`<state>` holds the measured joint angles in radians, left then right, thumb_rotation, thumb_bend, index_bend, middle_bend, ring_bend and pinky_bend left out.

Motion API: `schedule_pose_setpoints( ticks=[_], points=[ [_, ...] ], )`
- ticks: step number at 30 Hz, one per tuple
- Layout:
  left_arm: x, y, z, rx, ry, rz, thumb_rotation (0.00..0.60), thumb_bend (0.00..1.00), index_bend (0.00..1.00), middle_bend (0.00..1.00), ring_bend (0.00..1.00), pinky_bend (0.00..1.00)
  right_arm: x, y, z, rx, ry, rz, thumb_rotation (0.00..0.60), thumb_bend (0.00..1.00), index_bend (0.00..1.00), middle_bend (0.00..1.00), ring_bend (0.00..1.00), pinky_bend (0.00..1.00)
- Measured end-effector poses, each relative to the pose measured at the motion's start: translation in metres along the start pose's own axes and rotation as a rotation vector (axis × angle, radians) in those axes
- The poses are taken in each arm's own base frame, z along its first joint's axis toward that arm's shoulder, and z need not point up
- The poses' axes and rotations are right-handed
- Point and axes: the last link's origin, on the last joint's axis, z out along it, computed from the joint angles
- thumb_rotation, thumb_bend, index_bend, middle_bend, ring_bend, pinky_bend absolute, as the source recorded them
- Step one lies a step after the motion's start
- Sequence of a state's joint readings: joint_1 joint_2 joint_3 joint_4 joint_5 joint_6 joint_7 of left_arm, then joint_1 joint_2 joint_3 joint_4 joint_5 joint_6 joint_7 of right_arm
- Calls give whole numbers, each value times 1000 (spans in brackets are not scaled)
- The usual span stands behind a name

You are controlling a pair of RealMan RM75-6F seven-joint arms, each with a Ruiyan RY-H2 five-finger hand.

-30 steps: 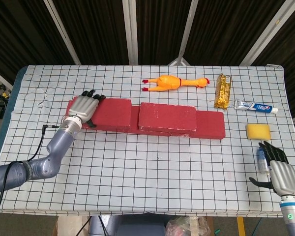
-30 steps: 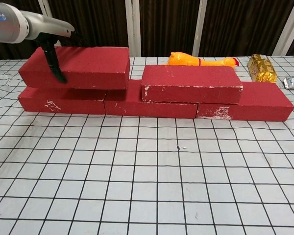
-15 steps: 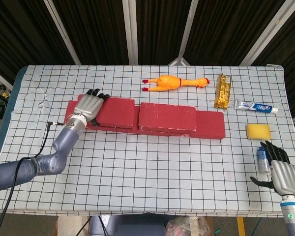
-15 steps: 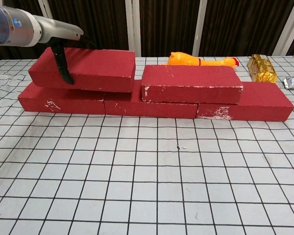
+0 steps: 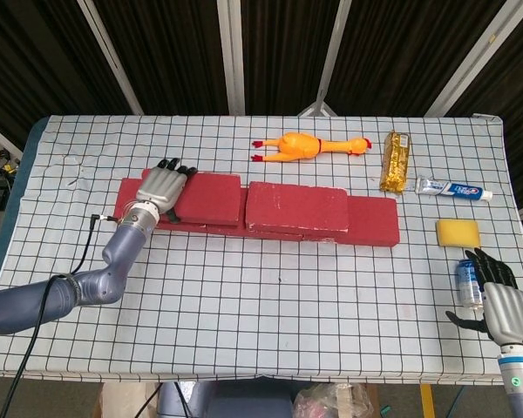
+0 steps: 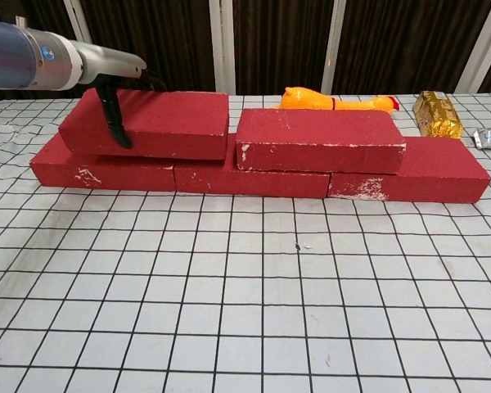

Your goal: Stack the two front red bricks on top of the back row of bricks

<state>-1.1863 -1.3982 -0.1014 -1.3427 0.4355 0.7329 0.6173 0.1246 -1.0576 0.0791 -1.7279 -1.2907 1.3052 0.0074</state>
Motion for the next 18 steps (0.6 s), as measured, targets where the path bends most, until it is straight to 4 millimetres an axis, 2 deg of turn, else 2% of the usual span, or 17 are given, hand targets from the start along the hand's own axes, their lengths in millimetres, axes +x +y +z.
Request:
schedule_pose_setpoints(
  ticks=[18],
  points=[
    [-2,10,6,-12,-8,-9,600,0,255,230,0,95,1,1,1,-10,7,4,600,162,45,0,0,0]
  ],
)
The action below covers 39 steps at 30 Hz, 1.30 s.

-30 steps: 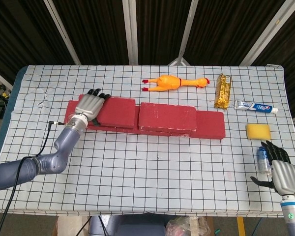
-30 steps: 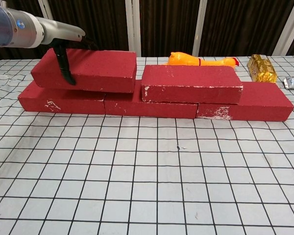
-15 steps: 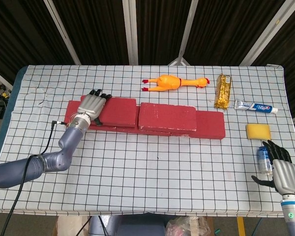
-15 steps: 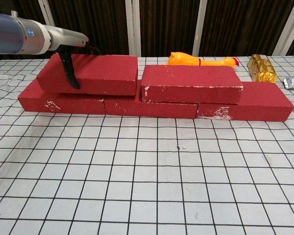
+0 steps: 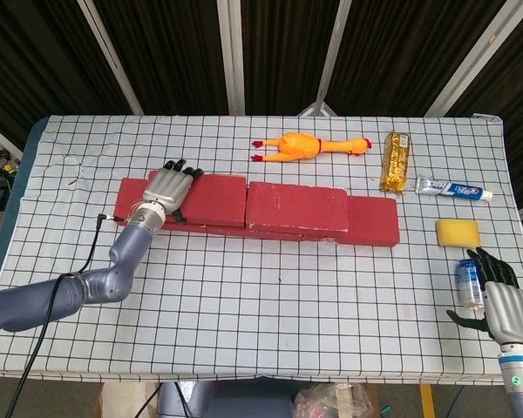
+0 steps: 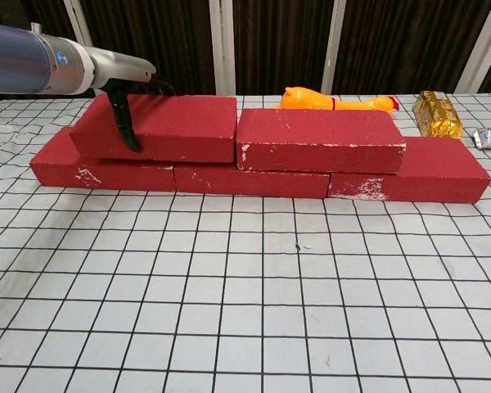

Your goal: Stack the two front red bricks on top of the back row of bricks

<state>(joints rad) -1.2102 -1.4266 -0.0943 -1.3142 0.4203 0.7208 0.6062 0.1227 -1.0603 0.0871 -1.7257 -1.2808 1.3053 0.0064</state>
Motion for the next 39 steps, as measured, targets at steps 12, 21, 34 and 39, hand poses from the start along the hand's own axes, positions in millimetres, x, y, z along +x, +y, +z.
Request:
schedule_pose_setpoints(
  ticks=[12,21,34,39],
  points=[
    [0,4,1,-5,1,2,600,0,253,230,0,95,0,1,0,-3,2,2,600,162,45,0,0,0],
    [-3,6,2,-6,-3,6,600,0,251,229,0,95,1,1,0,-5,2,5,600,162,45,0,0,0],
    [-5,10,3,-8,-5,8,600,0,219,185,0,95,1,1,0,-5,0,8,600,162,45,0,0,0],
    [-5,12,3,-9,-7,14,600,0,180,142,0,93,1,1,0,-7,-1,9,600,162,45,0,0,0]
  ],
)
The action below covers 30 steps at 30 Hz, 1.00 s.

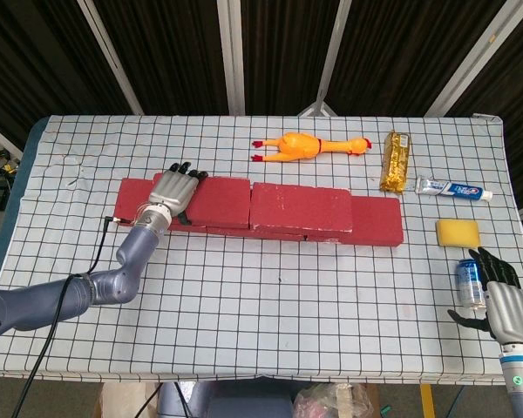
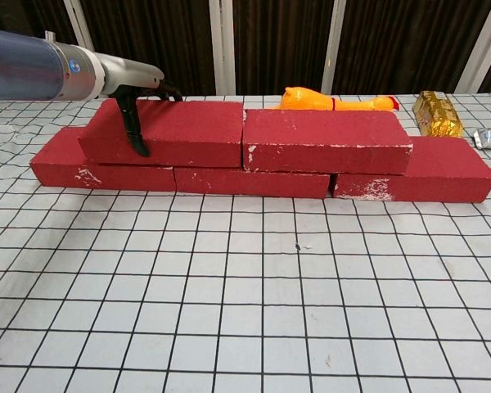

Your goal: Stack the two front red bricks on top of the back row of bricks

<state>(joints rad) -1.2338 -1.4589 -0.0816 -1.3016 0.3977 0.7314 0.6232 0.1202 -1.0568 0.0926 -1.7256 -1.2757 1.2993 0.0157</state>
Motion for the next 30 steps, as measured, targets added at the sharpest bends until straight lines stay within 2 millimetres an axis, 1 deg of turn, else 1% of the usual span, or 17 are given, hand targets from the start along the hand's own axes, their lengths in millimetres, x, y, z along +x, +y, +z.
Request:
schedule_pose_setpoints(
  ticks=[10,30],
  points=[
    [2,2,-1,12,-1,9,600,0,102,47,0,89,0,0,0,-2,-2,1,600,162,45,0,0,0],
    [2,8,-1,12,-5,8,600,0,92,36,0,87,0,1,0,-9,-4,-1,600,161,45,0,0,0]
  ],
)
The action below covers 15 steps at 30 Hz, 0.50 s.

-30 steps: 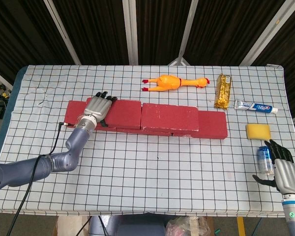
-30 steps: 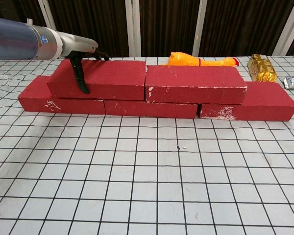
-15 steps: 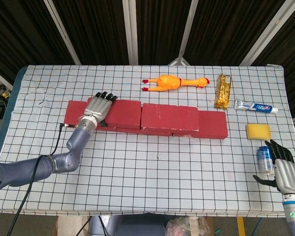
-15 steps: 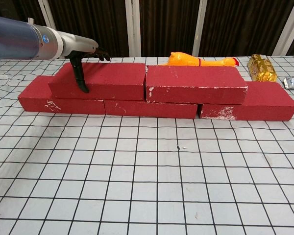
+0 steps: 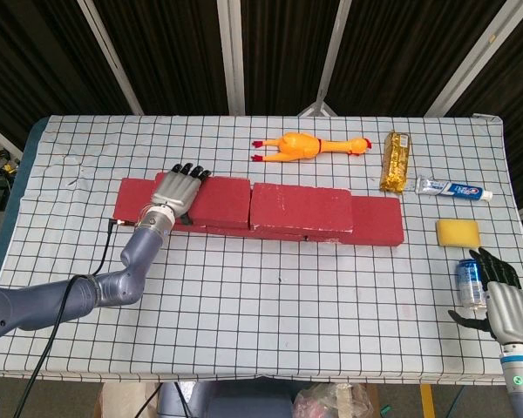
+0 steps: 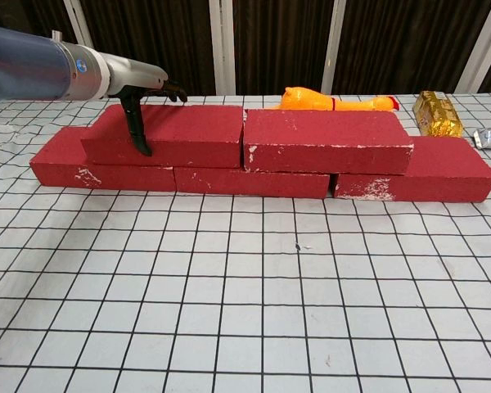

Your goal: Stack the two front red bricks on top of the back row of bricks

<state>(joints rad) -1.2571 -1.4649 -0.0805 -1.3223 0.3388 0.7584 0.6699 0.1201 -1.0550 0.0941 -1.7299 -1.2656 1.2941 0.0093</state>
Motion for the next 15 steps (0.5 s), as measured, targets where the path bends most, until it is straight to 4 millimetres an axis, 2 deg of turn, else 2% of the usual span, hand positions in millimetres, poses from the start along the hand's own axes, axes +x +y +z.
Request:
schedule_pose_setpoints(
  ticks=[9,12,15],
  points=[
    [14,-2,-13,-14,31,-25,600,0,56,4,0,87,1,1,0,-2,-2,-1,600,162,45,0,0,0],
    [23,-8,-28,-15,53,-51,600,0,43,0,0,89,1,1,0,2,-2,-3,600,162,45,0,0,0],
    [27,-19,-52,-11,73,-86,600,0,41,0,0,90,1,0,0,11,4,-11,600,162,45,0,0,0]
  ],
)
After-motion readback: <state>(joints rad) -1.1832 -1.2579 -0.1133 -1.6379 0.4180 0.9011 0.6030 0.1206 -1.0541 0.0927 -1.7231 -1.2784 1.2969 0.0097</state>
